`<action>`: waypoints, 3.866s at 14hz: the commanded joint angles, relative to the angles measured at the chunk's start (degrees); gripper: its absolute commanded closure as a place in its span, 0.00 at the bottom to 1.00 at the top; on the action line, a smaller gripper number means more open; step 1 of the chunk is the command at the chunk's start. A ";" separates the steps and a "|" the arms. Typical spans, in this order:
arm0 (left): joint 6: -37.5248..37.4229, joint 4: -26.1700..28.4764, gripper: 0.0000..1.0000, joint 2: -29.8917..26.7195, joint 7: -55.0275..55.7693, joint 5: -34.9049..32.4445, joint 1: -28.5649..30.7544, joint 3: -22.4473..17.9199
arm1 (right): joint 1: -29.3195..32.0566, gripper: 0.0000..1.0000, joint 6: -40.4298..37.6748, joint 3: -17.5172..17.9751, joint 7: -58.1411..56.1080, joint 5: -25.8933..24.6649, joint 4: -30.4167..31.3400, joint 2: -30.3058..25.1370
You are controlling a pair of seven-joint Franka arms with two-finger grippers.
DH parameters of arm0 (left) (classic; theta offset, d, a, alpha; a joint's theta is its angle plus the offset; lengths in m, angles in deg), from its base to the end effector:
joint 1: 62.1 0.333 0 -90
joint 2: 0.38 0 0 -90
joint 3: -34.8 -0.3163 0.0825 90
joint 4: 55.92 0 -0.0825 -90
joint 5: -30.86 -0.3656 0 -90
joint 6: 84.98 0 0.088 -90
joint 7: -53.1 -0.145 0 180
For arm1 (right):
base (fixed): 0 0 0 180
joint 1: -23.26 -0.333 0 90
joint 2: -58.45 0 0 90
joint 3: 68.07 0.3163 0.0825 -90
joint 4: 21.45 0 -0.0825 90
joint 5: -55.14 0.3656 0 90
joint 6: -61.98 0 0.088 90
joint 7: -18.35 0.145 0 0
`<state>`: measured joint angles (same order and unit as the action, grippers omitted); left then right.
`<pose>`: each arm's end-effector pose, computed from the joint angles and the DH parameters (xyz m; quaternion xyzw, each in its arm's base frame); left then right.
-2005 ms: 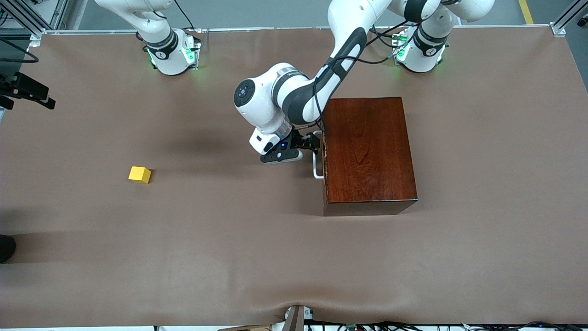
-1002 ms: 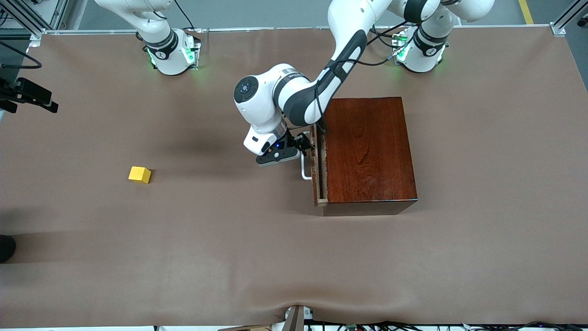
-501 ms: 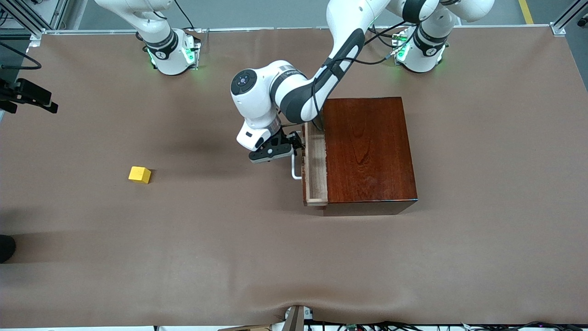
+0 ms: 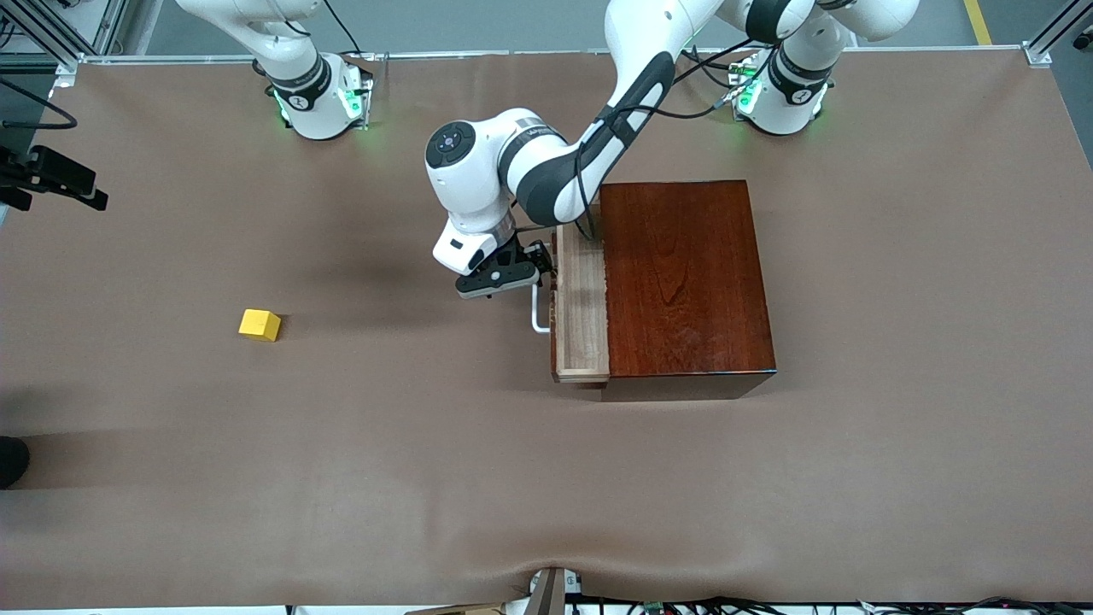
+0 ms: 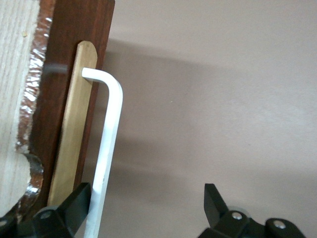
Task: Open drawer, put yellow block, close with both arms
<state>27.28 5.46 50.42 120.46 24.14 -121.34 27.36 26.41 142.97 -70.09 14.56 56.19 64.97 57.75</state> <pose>0.4536 -0.6047 0.2678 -0.9905 -0.0891 -0.0920 0.0493 0.5110 -0.0435 0.6081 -0.9990 0.0110 0.0404 0.0125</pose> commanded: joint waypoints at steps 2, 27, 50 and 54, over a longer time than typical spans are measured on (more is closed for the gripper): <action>2.96 -1.34 0.00 0.53 2.69 1.89 -0.70 0.32 | 1.16 0.00 -0.30 0.78 -0.07 -0.09 -0.91 0.43; -8.96 -0.12 0.00 -18.79 2.25 3.03 6.48 -0.56 | 0.63 0.00 -0.22 0.87 -0.25 -0.88 -0.82 7.01; -24.27 25.54 0.00 -50.17 -48.08 3.91 40.16 0.06 | -0.87 0.00 30.54 0.87 0.45 -0.97 21.85 16.60; -28.49 26.34 0.00 -52.11 -49.87 4.26 41.23 0.06 | -0.34 0.00 35.36 0.87 0.45 -1.05 23.25 19.50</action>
<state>-0.29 29.72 0.44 71.29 27.46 -80.22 26.71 25.43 175.85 -69.46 14.55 56.16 87.19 76.36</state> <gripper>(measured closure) 0.000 0.000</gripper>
